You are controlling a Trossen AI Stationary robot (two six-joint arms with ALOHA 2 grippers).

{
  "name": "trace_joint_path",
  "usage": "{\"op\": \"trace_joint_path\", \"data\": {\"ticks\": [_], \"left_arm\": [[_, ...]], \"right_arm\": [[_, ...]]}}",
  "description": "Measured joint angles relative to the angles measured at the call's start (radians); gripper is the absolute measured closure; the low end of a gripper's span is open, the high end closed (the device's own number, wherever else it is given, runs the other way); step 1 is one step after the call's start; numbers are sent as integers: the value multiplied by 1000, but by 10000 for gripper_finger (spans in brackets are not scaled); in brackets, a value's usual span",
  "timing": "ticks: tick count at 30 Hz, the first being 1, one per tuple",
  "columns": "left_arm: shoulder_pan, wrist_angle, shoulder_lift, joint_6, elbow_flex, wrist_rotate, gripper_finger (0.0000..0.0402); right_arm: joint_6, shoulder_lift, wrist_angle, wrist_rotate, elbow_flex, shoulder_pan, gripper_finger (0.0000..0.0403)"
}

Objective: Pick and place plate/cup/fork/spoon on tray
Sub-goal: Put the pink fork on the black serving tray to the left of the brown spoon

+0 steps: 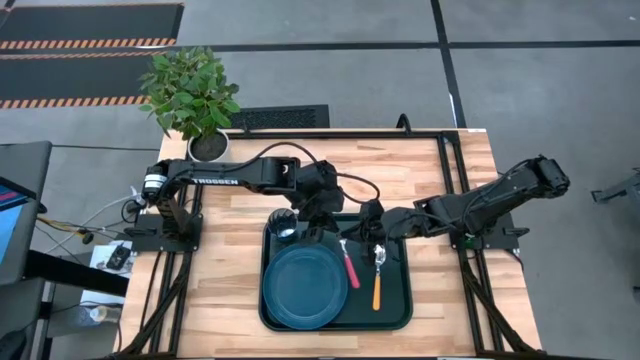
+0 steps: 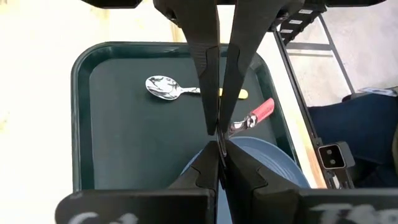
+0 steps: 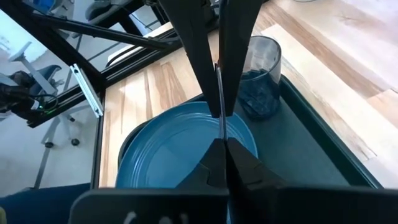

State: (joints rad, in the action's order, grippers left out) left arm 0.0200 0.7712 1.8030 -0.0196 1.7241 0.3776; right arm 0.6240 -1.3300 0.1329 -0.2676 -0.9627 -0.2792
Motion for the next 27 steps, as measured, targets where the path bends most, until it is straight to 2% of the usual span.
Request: {"op": "trace_joint_path", "data": {"ticks": [3,12,16,19,23,27], "left_arm": [[0,-5,0,-3,0,-5,401],[-1,-21,-2,-16,0,-110,388],[0,-34,-2,-19,0,-146,351],[1,-37,-2,-22,0,-152,314],[3,-33,-3,-70,0,-156,264],[3,-36,-44,-90,0,-156,234]], "right_arm": [[4,0,-2,-5,0,-7,400],[91,0,16,-127,0,-60,401],[223,0,48,-175,30,-102,402],[302,-2,19,-197,81,-141,402],[474,-1,-29,-279,178,-205,402],[632,0,-162,-360,287,-274,402]]}}
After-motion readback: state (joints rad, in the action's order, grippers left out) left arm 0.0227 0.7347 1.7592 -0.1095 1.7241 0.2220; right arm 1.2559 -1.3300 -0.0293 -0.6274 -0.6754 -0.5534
